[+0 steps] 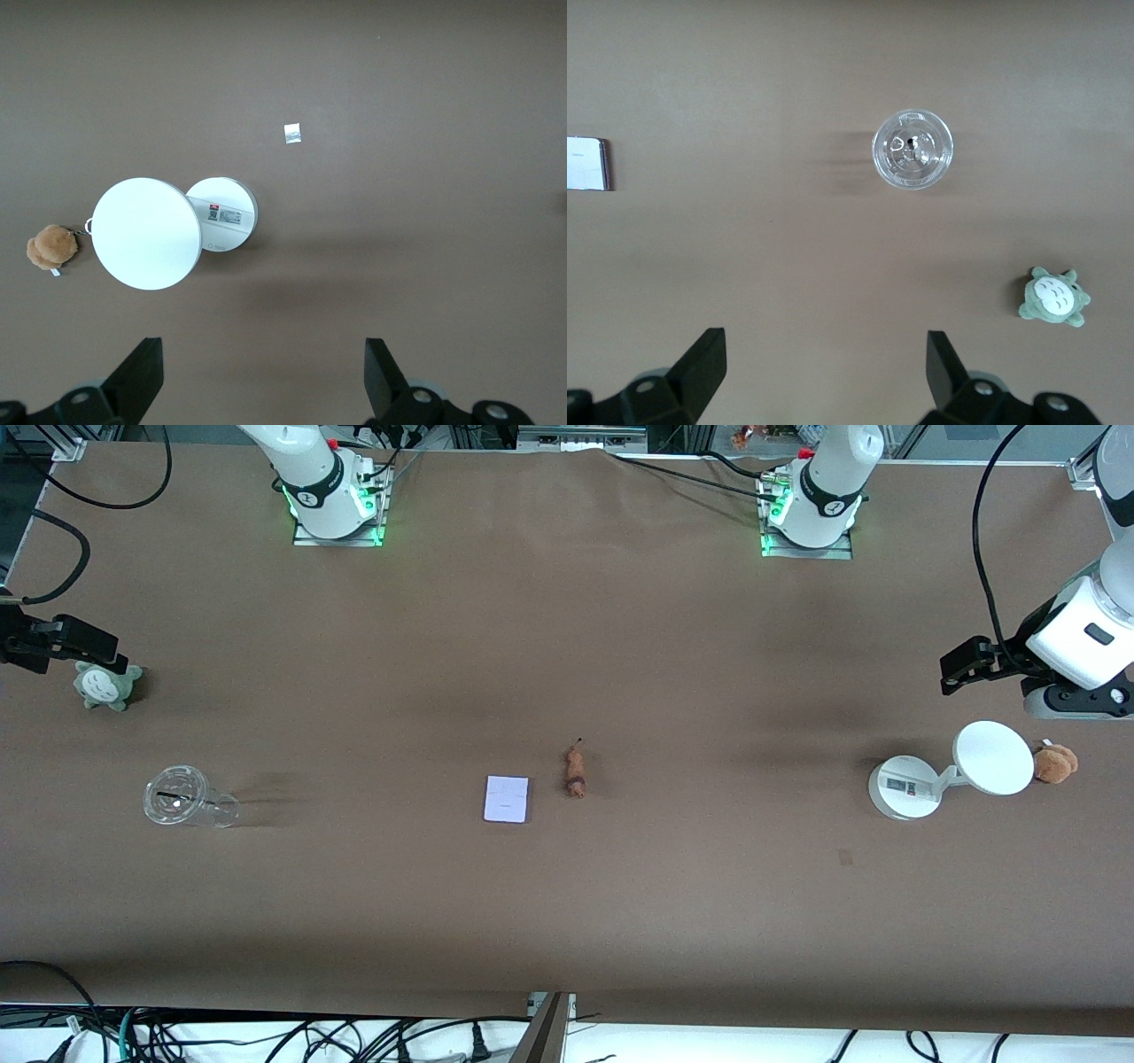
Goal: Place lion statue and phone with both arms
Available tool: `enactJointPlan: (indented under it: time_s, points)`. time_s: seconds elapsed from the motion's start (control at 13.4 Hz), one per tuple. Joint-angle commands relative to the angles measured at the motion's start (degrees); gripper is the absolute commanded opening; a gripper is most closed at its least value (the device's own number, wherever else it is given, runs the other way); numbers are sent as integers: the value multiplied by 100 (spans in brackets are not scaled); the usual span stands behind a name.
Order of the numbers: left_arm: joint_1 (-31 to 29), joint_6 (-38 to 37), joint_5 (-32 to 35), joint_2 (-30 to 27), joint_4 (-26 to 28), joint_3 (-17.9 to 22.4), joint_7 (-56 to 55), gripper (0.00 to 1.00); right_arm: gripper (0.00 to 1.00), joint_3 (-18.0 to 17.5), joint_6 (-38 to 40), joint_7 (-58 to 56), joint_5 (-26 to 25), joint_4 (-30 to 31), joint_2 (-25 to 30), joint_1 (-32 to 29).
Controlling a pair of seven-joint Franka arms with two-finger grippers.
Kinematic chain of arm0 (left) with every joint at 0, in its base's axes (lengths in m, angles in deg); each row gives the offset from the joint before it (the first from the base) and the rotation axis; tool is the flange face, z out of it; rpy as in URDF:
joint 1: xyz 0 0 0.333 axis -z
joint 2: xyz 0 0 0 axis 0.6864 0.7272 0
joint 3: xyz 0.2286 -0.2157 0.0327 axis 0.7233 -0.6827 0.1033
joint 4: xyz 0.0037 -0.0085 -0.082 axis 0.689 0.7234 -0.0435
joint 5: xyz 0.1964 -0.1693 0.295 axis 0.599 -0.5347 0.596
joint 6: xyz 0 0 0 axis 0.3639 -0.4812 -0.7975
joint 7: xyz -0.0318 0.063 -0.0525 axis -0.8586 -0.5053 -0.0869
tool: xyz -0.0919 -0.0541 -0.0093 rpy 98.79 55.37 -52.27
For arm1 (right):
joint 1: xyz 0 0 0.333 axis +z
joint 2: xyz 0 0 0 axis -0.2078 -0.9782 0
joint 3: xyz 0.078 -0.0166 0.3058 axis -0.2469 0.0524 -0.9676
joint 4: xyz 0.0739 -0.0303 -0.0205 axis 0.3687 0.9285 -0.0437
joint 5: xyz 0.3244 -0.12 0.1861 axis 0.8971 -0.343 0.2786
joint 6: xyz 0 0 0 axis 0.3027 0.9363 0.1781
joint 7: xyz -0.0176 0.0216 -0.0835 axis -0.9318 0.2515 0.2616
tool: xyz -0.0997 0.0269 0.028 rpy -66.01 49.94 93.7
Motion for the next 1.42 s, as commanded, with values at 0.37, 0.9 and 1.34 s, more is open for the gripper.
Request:
enactJointPlan:
  time_s: [0.37, 0.9, 1.34]
  points:
    - [44, 280, 29, 92, -182, 15, 50, 100, 100, -12, 105, -105, 111, -161, -68, -52]
    - [53, -167, -50, 399, -683, -2, 77, 100, 100, -12, 105, -105, 111, -161, -68, -52]
    - [-193, -220, -587, 417, -596, 15, 138, 100, 100, -12, 105, -105, 111, -161, -68, -43]
